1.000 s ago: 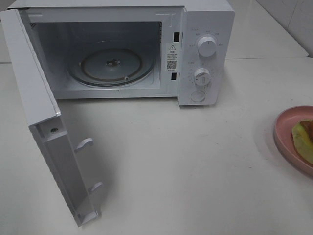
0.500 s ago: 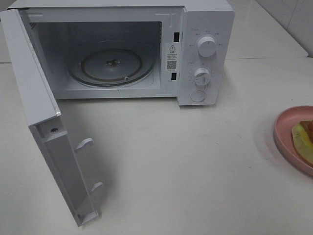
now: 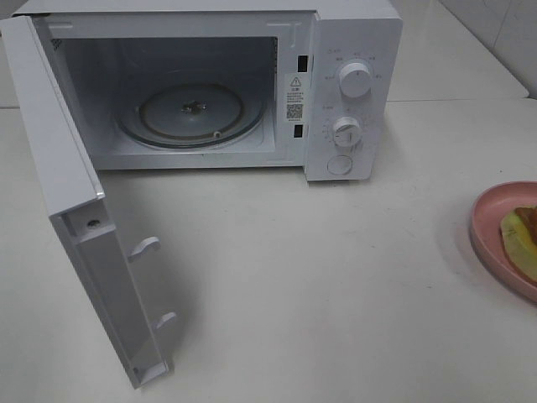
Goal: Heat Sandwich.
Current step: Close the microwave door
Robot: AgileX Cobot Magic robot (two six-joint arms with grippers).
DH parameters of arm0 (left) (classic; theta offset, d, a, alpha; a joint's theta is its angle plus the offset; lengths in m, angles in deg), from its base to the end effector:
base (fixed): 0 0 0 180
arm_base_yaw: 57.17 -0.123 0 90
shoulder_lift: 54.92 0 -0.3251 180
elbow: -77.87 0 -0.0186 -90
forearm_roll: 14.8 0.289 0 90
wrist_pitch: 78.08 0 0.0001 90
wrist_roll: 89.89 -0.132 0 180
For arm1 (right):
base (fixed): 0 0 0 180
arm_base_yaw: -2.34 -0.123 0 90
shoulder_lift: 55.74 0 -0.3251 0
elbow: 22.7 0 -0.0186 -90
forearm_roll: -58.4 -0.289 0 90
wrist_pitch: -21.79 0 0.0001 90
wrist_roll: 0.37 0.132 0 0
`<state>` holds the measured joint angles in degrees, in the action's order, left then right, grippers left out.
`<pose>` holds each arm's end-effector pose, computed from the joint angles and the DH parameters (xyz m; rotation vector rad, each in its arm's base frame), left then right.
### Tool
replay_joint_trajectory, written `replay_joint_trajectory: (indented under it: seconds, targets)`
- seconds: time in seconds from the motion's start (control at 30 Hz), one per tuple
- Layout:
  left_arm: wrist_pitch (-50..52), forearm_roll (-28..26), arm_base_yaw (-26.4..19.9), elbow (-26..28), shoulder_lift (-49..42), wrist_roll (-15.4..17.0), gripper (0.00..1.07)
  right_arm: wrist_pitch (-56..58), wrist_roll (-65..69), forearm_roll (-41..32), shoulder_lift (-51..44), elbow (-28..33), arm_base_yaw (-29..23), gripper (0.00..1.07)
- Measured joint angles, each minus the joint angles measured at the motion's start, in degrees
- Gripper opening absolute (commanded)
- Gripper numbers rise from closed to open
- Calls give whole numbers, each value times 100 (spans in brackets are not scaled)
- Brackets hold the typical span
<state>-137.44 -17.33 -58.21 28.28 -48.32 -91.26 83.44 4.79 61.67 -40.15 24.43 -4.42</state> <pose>0.0259 -0.0045 0.2797 0.0073 2.0160 -0.0259 0.0445 -0.0014 0.2849 -0.0309 2.1693 0.0492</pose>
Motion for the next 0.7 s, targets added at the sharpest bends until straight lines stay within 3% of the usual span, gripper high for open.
replay_joint_trajectory:
  seconds: [0.47, 0.7]
  targets:
    - [0, 0, 0, 0, 0, 0, 103, -172, 0, -92, -900, 195, 716, 76]
    - [0, 0, 0, 0, 0, 0, 103, -172, 0, -103, -900, 195, 762, 76]
